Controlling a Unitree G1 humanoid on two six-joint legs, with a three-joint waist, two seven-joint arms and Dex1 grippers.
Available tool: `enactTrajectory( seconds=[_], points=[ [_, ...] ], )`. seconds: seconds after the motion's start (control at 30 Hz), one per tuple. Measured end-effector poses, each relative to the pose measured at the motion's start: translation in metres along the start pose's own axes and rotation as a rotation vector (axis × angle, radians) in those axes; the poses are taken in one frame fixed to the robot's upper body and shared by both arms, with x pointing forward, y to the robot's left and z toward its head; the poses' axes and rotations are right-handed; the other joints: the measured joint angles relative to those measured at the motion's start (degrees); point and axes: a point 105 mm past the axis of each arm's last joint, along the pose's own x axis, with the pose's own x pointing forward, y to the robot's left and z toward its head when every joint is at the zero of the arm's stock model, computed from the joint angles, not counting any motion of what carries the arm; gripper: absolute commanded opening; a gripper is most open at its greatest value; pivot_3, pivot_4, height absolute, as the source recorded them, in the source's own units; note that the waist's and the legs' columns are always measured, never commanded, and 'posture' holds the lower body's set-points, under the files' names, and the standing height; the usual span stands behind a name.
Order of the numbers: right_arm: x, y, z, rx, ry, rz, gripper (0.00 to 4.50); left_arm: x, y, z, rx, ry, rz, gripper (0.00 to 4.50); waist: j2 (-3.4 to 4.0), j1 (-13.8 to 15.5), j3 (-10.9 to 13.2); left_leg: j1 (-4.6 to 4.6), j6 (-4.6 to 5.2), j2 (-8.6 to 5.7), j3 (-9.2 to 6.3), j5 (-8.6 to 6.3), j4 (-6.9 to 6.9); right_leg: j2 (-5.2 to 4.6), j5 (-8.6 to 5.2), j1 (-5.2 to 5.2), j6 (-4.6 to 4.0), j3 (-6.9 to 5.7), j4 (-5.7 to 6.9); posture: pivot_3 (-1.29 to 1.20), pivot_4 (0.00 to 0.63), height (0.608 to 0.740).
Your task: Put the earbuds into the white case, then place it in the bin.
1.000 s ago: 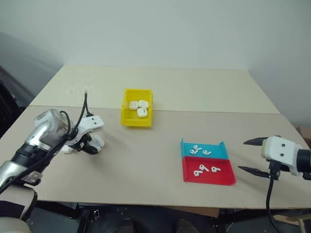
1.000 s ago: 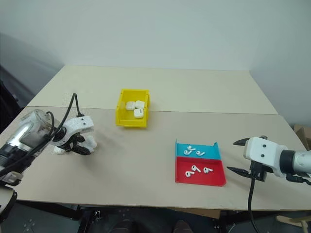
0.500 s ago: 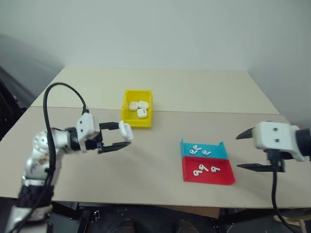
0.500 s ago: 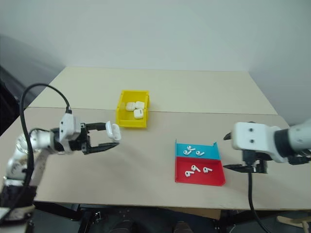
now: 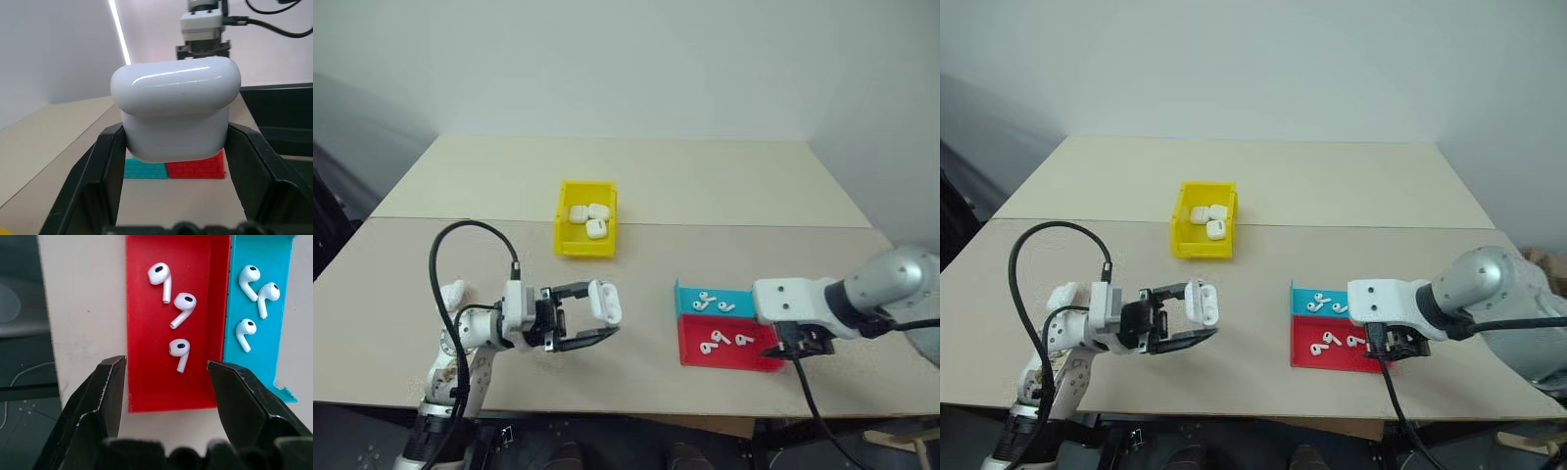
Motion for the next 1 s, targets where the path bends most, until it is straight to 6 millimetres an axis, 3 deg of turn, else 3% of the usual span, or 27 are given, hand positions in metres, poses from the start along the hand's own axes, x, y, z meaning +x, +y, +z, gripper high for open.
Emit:
enactTrajectory(
  seconds=[0.1, 0.23, 1.0],
  points=[
    [0.004, -0.002, 0.000, 0.005, 0.015, -0.003, 3.31, -0.004, -0.005, -0.004, -0.004, 0.037, -0.036, 2.75, 0.00, 0.04, 0.00, -0.01, 0.00, 0.01, 0.00, 0.00, 0.00, 0.00, 0.00, 0.00, 0.00, 0.00, -0.03, 0.00, 0.150, 0.740],
    [0.012, -0.003, -0.002, 0.011, 0.035, 0.002, 2.42, -0.004, -0.008, -0.005, -0.005, 0.049, -0.053, 2.75, 0.00, 0.10, 0.00, -0.02, 0.00, 0.01, 0.00, 0.00, -0.01, 0.00, 0.00, 0.00, 0.00, -0.01, -0.02, 0.00, 0.150, 0.740],
    [0.043, -0.005, -0.005, -0.017, 0.094, -0.005, 2.42, 0.003, -0.009, -0.002, -0.002, 0.031, -0.039, 2.75, 0.00, 0.11, 0.00, -0.02, 0.01, 0.00, 0.00, 0.00, -0.01, 0.01, -0.01, 0.00, 0.00, -0.02, -0.03, 0.00, 0.150, 0.740]
  ],
)
